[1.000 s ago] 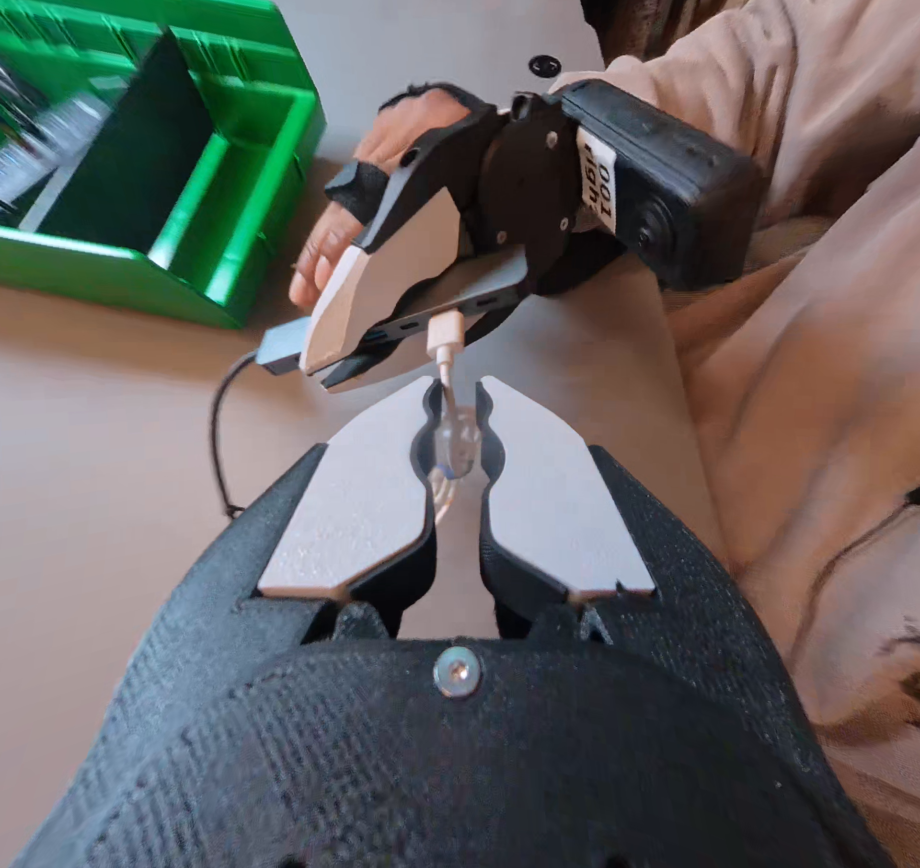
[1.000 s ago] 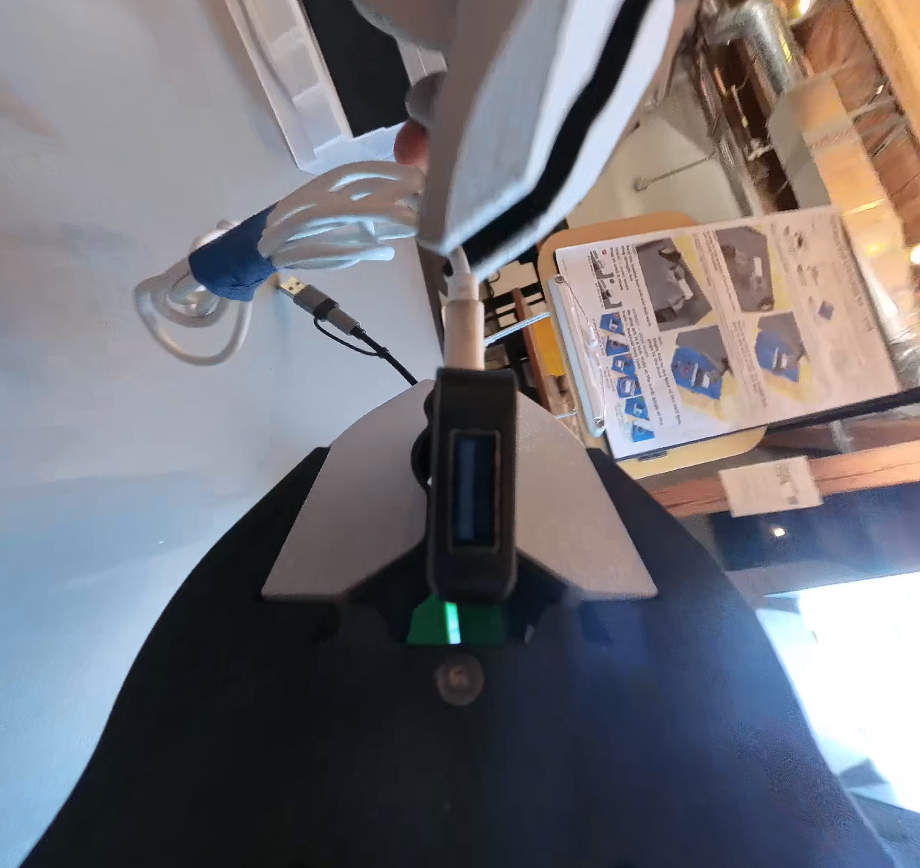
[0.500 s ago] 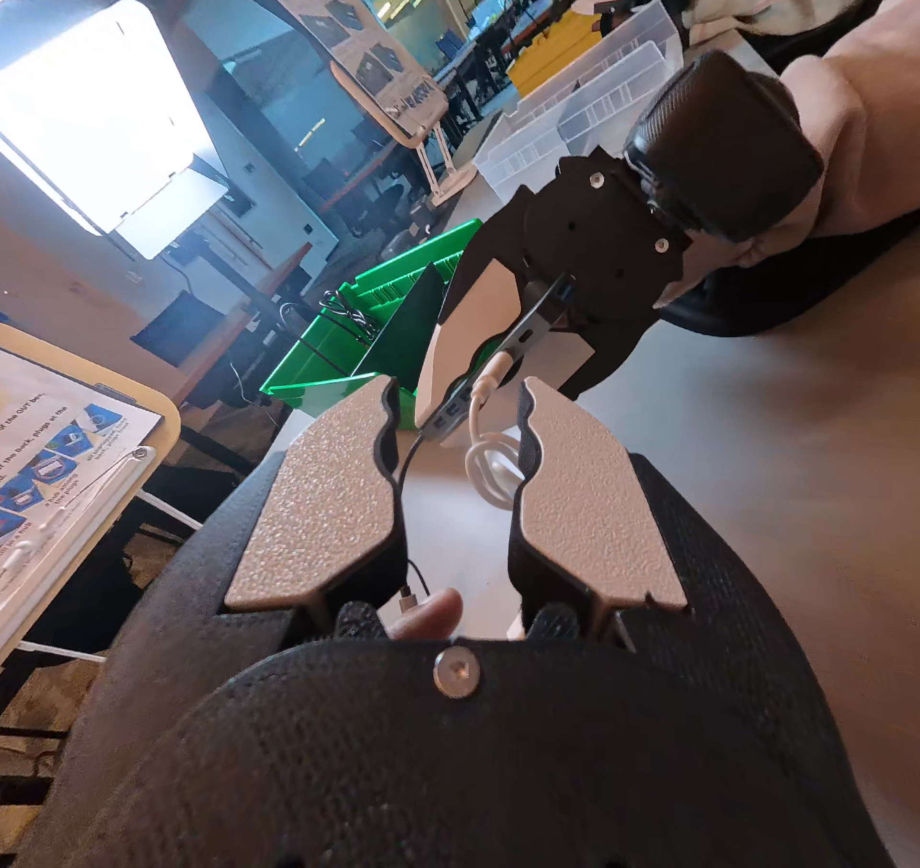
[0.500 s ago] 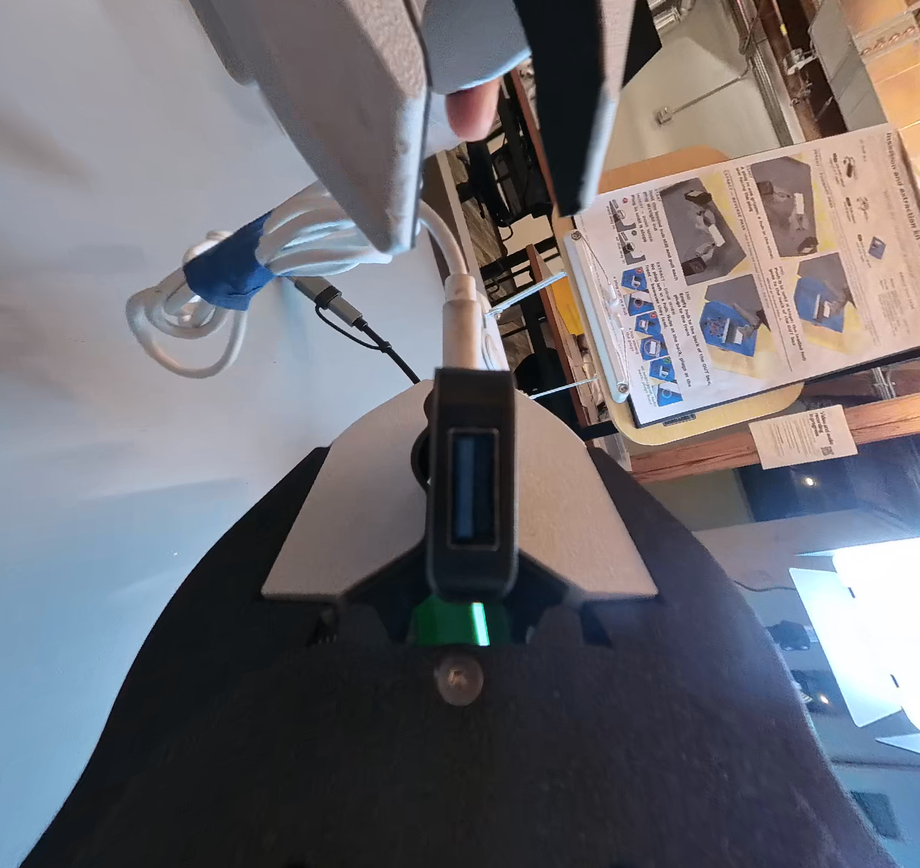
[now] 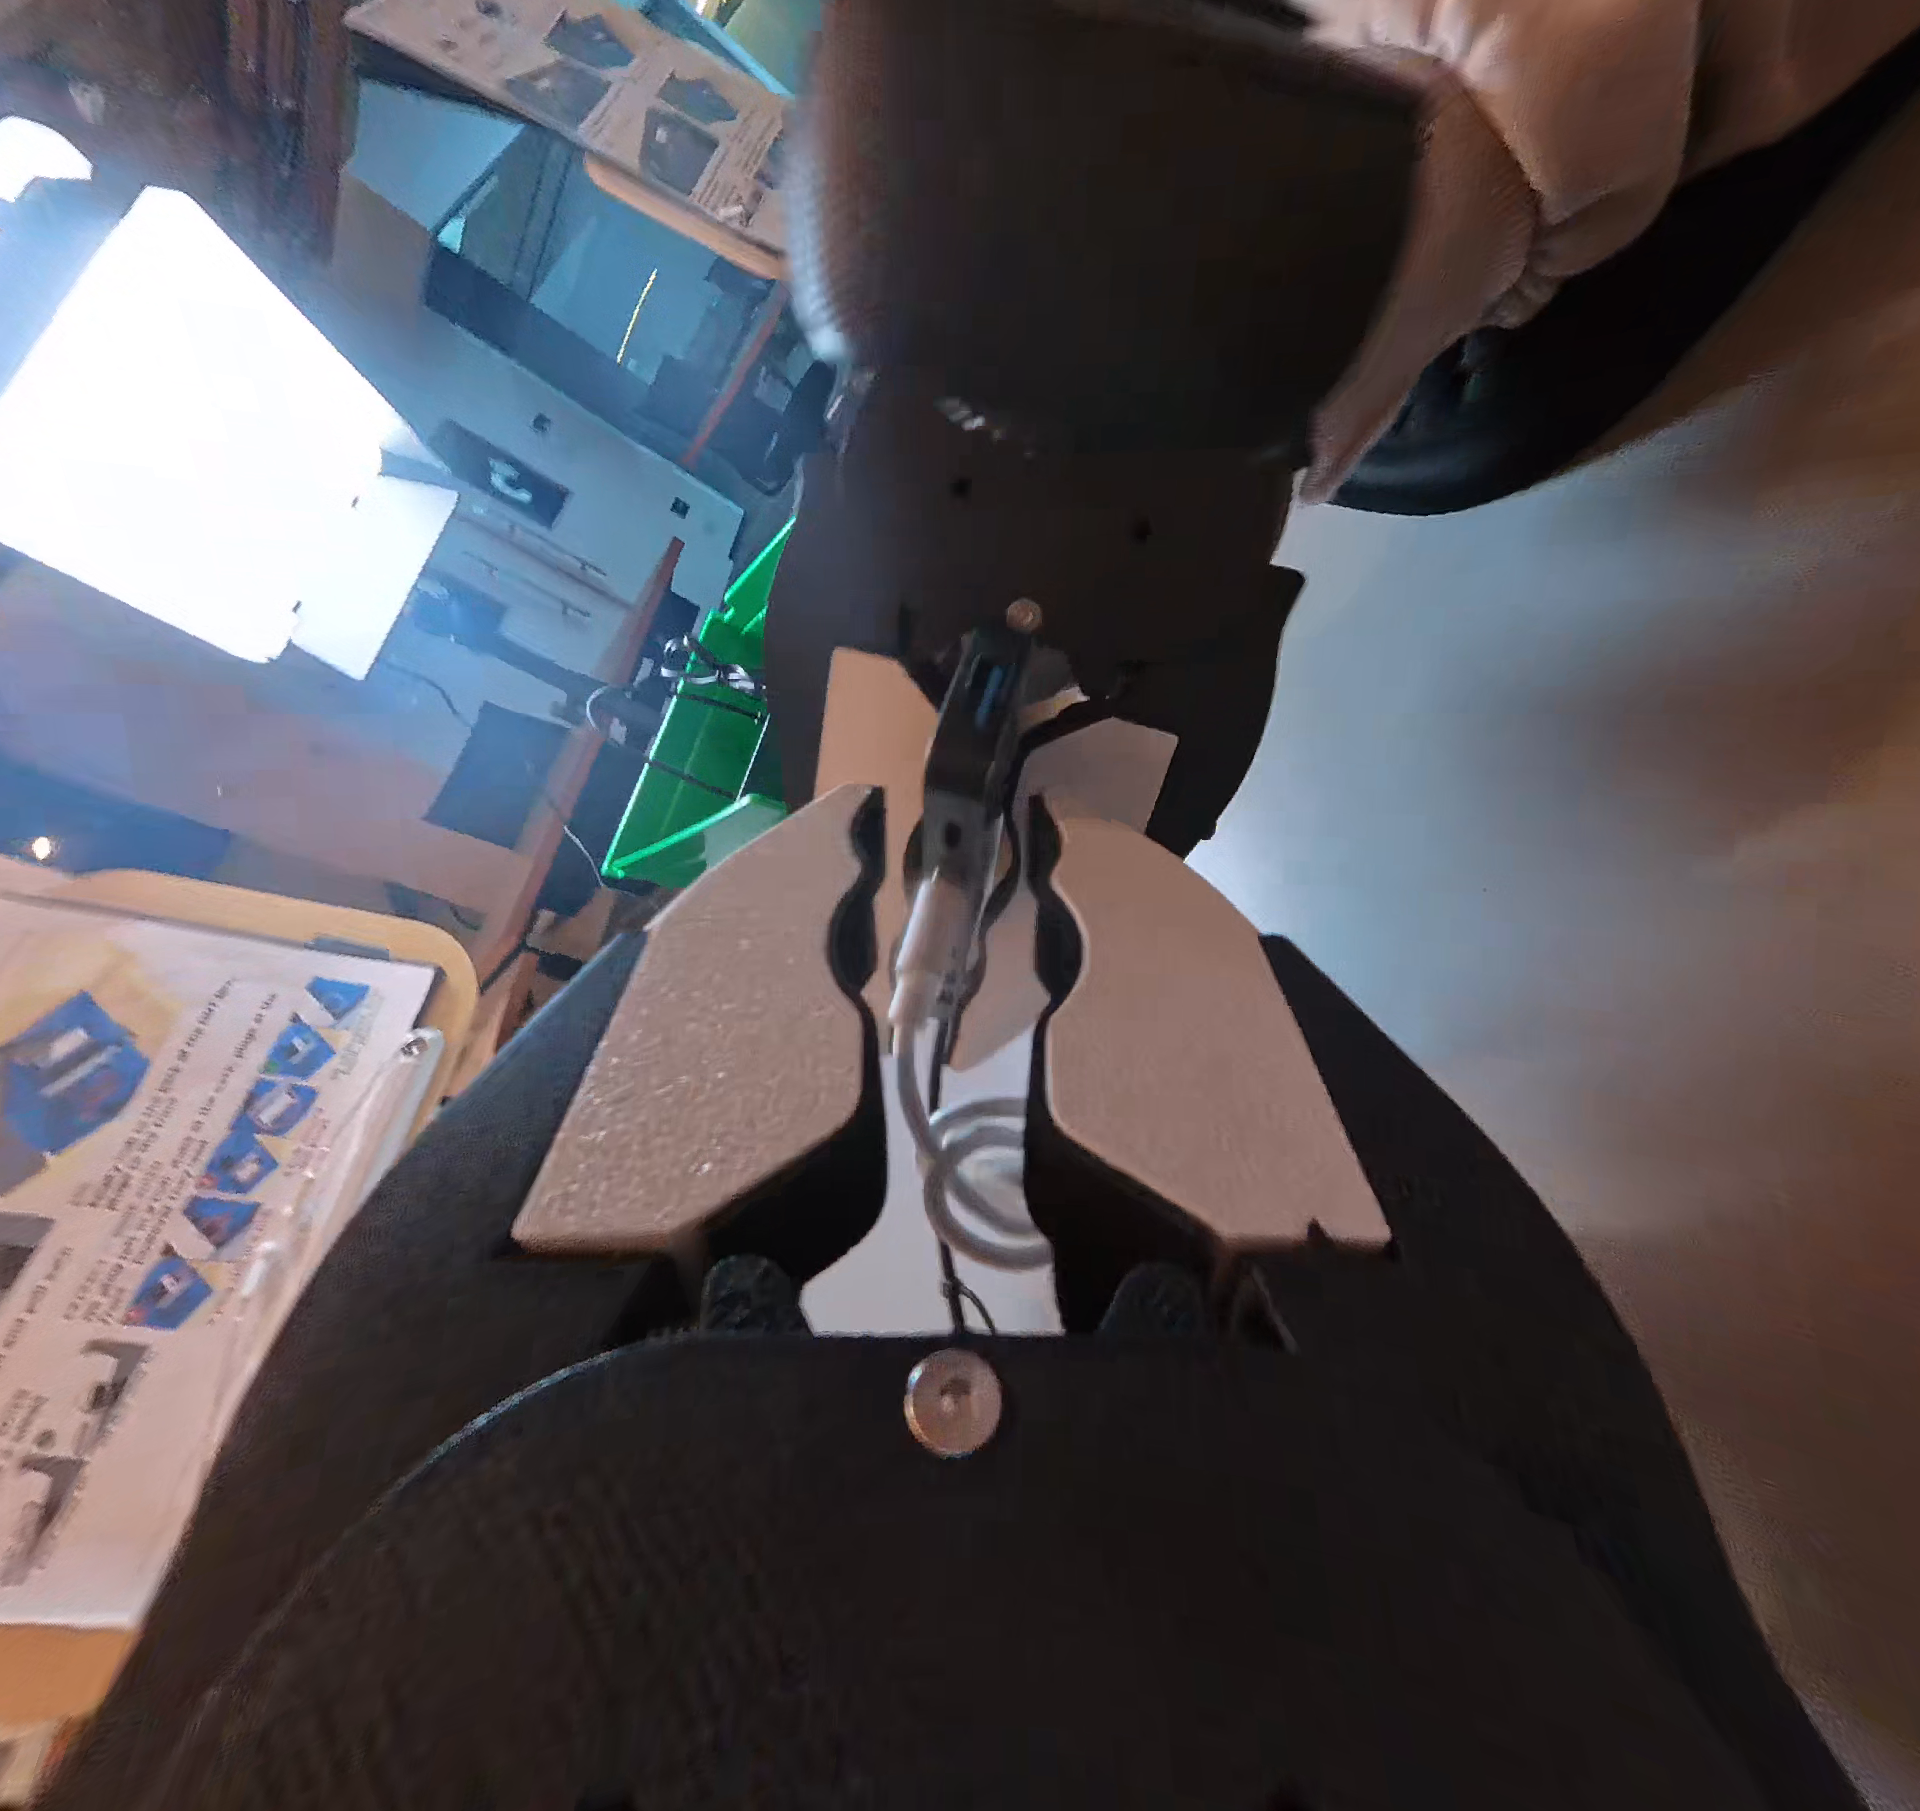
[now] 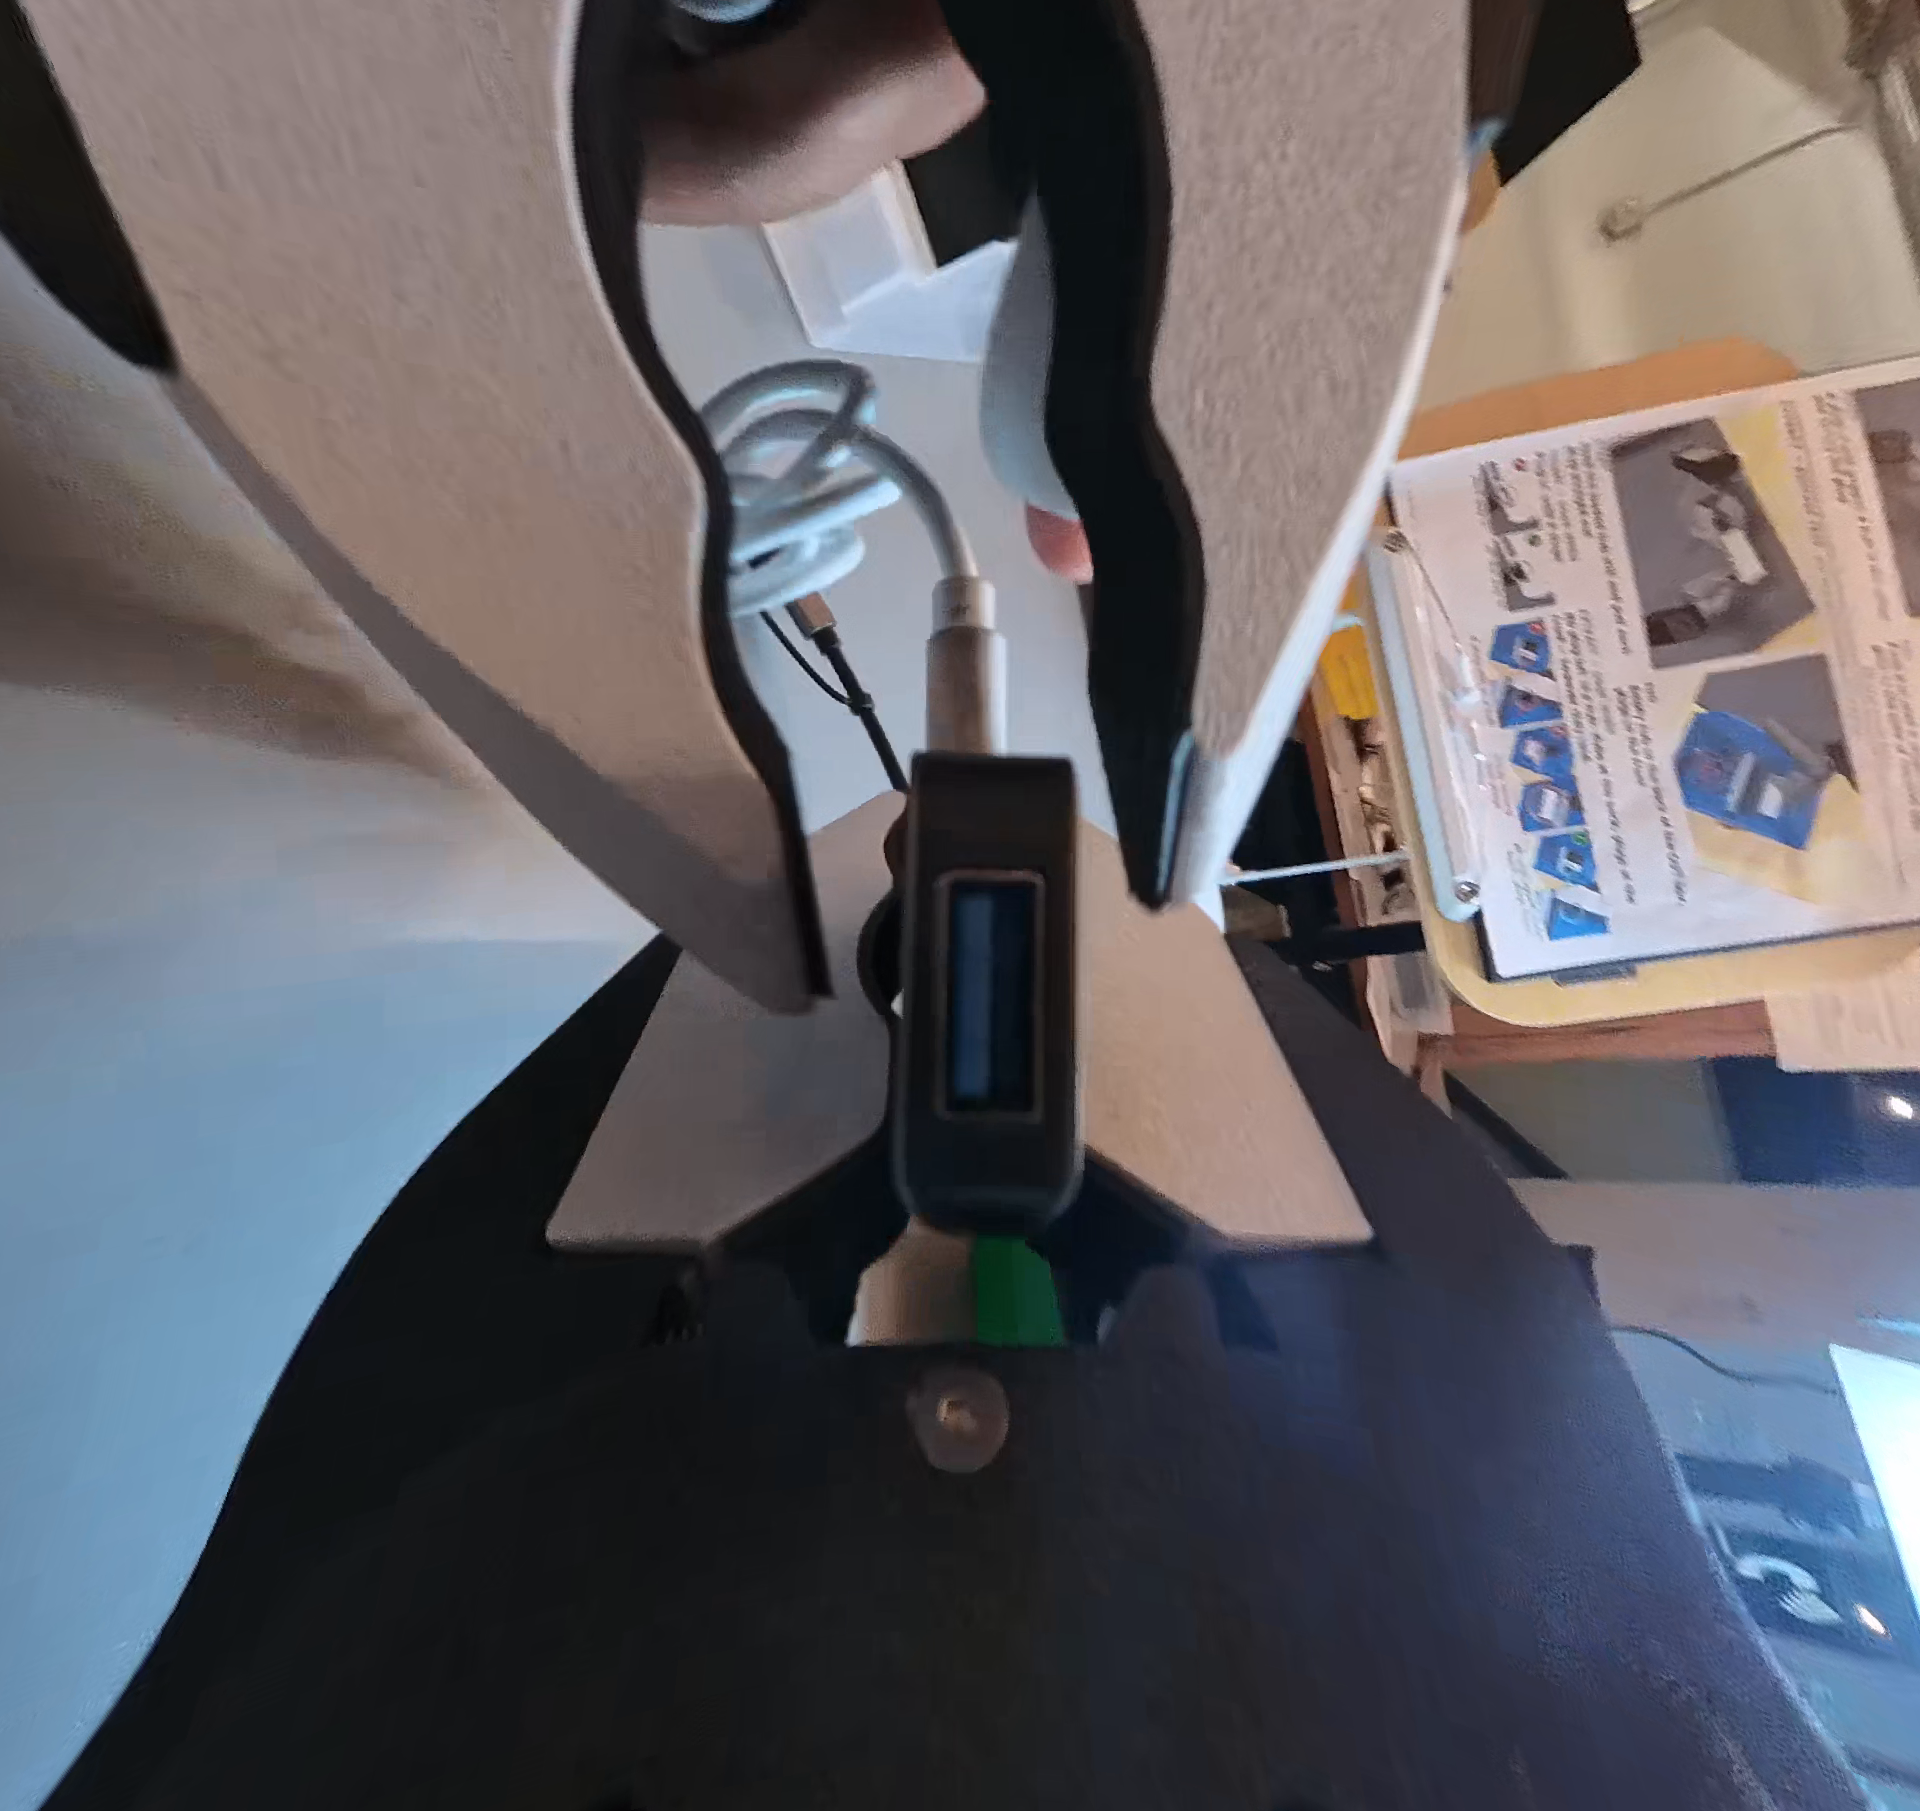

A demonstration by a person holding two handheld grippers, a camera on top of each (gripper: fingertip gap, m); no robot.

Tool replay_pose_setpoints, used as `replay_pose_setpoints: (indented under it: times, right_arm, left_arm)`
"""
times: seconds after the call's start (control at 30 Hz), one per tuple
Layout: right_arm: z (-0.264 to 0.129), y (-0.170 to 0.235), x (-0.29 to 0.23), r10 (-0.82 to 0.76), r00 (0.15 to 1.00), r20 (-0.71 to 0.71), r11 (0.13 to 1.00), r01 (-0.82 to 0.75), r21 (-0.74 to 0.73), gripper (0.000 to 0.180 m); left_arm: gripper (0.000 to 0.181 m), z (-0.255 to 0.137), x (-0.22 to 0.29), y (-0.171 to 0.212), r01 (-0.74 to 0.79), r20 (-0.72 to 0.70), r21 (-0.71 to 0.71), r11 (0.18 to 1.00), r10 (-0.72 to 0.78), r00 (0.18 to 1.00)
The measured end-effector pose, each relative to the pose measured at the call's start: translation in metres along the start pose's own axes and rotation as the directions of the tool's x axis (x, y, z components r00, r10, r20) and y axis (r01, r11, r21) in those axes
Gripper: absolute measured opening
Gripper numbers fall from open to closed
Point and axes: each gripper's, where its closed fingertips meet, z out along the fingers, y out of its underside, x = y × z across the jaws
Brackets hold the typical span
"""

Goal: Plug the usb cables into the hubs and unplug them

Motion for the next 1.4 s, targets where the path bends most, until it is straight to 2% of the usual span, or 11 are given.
replay_pose_setpoints:
  times: [0.03,0.13,0.27,0.37,0.53,0.67,0.73,0.9,1.13,1.23,1.4]
  right_arm:
    - [0.0,-0.003,-0.004,0.01,1.0,0.029,1.0,-0.01,0.008,0.013]
    - [-0.003,-0.016,-0.013,0.045,0.994,0.1,0.995,-0.053,0.08,0.012]
    - [-0.018,-0.037,-0.001,0.274,0.94,0.205,0.907,-0.323,0.269,0.016]
    - [-0.034,-0.035,0.018,0.396,0.879,0.265,0.798,-0.472,0.375,0.024]
    - [-0.042,-0.032,0.021,0.448,0.82,0.357,0.713,-0.569,0.41,0.033]
    - [-0.052,-0.041,0.017,0.44,0.78,0.445,0.658,-0.617,0.431,0.015]
    - [-0.054,-0.041,0.017,0.447,0.758,0.476,0.638,-0.643,0.424,0.014]
    - [-0.059,-0.033,0.03,0.507,0.706,0.495,0.559,-0.706,0.434,0.012]
    - [-0.057,-0.03,0.029,0.518,0.702,0.488,0.564,-0.71,0.423,0.012]
    - [-0.055,-0.031,0.024,0.504,0.705,0.499,0.59,-0.703,0.397,0.012]
    - [-0.059,-0.027,0.035,0.505,0.753,0.422,0.642,-0.654,0.4,0.011]
  left_arm:
    - [0.014,-0.001,0.003,-0.002,-0.034,-0.007,0.006,0.999,0.034,0.999]
    - [0.013,-0.007,0.005,-0.008,-0.03,-0.035,0.028,0.999,0.031,0.999]
    - [0.012,-0.024,-0.018,-0.021,0.235,-0.064,0.18,0.955,-0.227,0.972]
    - [0.011,-0.048,-0.048,-0.029,0.416,-0.099,0.348,0.84,-0.409,0.907]
    - [0.011,-0.076,-0.068,-0.03,0.622,-0.282,0.51,0.594,-0.567,0.774]
    - [0.011,-0.079,-0.07,-0.02,0.679,-0.35,0.517,0.52,-0.596,0.723]
    - [0.012,-0.078,-0.069,-0.014,0.694,-0.355,0.492,0.525,-0.607,0.711]
    - [0.015,-0.066,-0.064,0.005,0.674,-0.283,0.402,0.619,-0.616,0.735]
    - [0.014,-0.057,-0.054,0.013,0.698,-0.297,0.334,0.634,-0.632,0.716]
    - [0.014,-0.055,-0.052,0.011,0.73,-0.32,0.329,0.599,-0.657,0.683]
    - [0.022,-0.057,-0.07,0.028,0.715,-0.202,0.293,0.634,-0.69,0.695]
